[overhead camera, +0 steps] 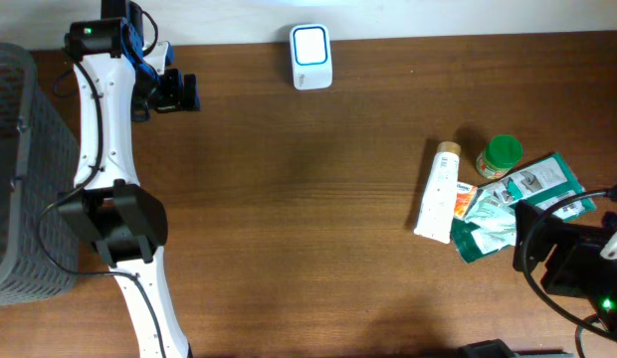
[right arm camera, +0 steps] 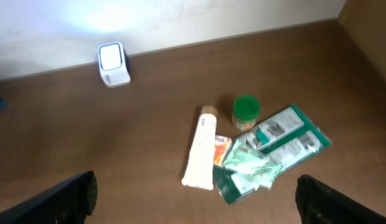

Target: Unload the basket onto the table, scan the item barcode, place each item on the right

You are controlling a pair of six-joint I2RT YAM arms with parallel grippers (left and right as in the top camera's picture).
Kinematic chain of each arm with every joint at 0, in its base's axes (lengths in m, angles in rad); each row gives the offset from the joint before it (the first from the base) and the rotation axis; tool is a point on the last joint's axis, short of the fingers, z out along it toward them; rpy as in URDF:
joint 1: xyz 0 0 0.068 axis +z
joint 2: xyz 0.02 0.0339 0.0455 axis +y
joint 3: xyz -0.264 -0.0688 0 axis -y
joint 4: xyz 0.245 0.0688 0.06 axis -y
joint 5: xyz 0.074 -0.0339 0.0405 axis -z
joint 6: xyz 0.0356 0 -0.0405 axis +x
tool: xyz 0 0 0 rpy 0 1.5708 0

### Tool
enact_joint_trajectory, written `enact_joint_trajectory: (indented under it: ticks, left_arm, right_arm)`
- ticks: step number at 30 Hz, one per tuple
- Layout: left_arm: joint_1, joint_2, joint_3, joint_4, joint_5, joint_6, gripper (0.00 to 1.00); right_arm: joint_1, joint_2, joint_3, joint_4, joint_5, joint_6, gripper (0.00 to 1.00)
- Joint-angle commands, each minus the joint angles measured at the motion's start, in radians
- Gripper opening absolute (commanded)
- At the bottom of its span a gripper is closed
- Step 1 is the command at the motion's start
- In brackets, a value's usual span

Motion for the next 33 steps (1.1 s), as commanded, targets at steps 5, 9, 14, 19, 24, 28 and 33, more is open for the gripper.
enact_joint_trajectory:
  ticks: [5, 9, 14, 19, 24, 28, 33]
  left_arm:
    - [0.002, -0.020, -0.004, 0.002, 0.011, -0.002, 0.99]
    - [0.002, -0.020, -0.004, 0.002, 0.011, -0.002, 0.99]
    - [0.002, -0.020, -0.004, 0.002, 0.011, -0.002, 0.99]
    - [0.002, -0.020, -0.004, 0.002, 0.011, -0.002, 0.99]
    - [0.002, -0.020, -0.004, 0.002, 0.011, -0.002, 0.99]
    - [0.002, -0.020, -0.004, 0.002, 0.011, -0.002, 0.99]
    - [0.002, -0.020, -0.004, 0.002, 0.011, -0.002, 0.99]
  right_arm:
    - [-0.110, -0.249, -0.556, 0.599, -0.141, -0.255, 0.98]
    - [-0.157, -0.454, -1.030, 1.013, -0.243, -0.257, 0.98]
    - [-0.162, -0.643, -1.429, 1.346, -0.262, -0.257, 0.98]
    - [-0.161, -0.824, -1.648, 1.455, -0.266, -0.257, 0.98]
    - [-0.161, -0.917, -1.761, 1.455, -0.296, -0.257, 0.98]
    - [-0.160, -0.917, -1.812, 1.425, -0.311, -0.257, 0.98]
    - [-0.161, -0.917, -1.812, 1.417, -0.310, -0.257, 0.98]
